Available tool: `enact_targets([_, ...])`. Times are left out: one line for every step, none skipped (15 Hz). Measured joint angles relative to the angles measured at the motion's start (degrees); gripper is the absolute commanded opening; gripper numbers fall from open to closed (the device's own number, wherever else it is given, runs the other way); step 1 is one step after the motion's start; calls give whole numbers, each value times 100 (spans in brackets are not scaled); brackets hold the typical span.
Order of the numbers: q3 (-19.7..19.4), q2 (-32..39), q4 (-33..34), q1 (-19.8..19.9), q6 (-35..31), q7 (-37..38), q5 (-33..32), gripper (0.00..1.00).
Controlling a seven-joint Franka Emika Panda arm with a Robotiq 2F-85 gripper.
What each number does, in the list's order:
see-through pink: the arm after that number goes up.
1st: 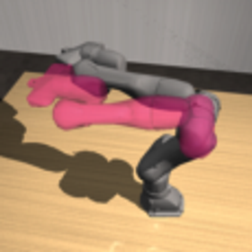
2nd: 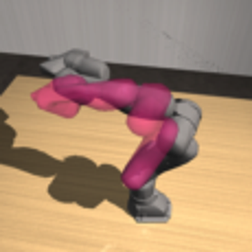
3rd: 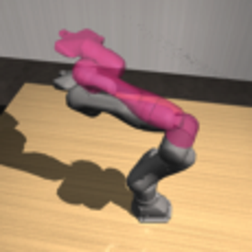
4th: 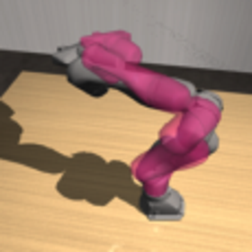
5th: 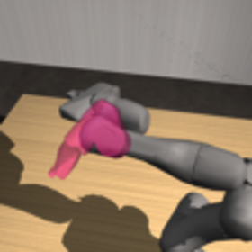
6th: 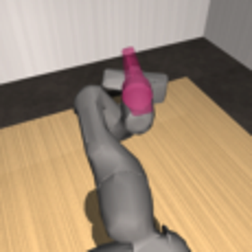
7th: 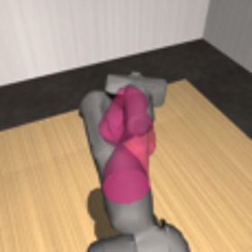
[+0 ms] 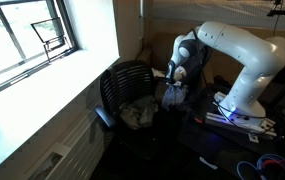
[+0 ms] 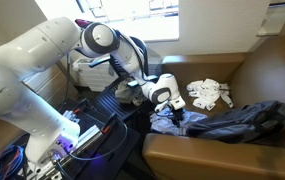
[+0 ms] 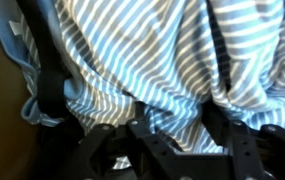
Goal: Pick up the light blue shirt from the sofa then place it on the backrest of the black chair
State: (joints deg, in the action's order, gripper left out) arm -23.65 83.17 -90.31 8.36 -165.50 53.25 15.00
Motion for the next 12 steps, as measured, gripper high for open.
enact_targets([-57, 65, 5, -64, -43, 183, 65, 25])
enact_targets([-106, 91, 2, -111, -52, 348, 88, 18])
enact_targets([-140, 92, -8, -138, -52, 522, 72, 11])
enact_targets([-154, 92, -8, -150, -34, 611, 71, 5])
enact_targets([-116, 79, 19, -115, 63, 495, 34, 1])
enact_targets([-24, 17, 48, -25, 136, 241, 3, 0])
enact_targets([93, -108, 39, 107, 142, -102, -16, 2])
enact_targets([187, -295, -26, 219, 97, -479, -34, 3])
enact_targets([251, -546, -166, 298, 14, -864, -55, 3])
enact_targets([285, -825, -360, 336, -114, -1228, -70, 3])
enact_targets([308, -1114, -578, 350, -266, -1582, -75, 3])
enact_targets([340, -1401, -800, 359, -443, -1927, -76, 3])
